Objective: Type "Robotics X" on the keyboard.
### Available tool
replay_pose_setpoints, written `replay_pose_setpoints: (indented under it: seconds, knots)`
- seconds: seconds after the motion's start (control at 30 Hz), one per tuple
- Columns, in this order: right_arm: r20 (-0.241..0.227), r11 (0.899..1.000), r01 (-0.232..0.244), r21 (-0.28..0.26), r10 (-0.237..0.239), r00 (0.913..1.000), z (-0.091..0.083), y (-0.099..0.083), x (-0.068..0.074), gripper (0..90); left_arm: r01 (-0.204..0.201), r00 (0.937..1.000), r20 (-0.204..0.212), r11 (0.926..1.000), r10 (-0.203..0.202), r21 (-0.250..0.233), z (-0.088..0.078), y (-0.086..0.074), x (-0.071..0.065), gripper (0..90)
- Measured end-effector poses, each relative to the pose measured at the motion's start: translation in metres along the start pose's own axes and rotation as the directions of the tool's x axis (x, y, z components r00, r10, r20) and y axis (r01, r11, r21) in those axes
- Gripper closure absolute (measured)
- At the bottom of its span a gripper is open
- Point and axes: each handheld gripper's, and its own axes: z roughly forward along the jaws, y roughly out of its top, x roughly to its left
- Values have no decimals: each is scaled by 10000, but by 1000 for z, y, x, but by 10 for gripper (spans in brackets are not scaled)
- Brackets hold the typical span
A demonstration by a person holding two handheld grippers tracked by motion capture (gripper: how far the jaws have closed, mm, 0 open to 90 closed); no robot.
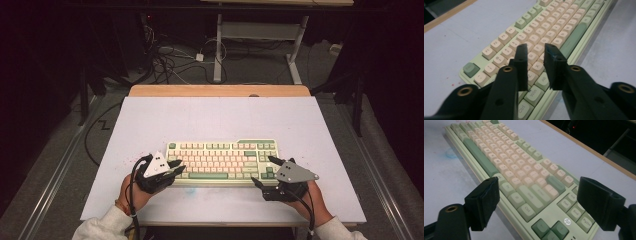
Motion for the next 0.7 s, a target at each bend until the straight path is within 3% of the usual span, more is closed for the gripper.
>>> replay_pose_setpoints:
  seconds: [0.17,0.7]
  knots:
    - [31,10000,-19,64,19,10000,-1,-2,0,191,37,9996,282,9999,-39,93,6,7,0,878]
    - [-4,9999,95,94,-95,10000,1,-3,1,193,-519,9931,1087,9962,441,704,42,30,-12,878]
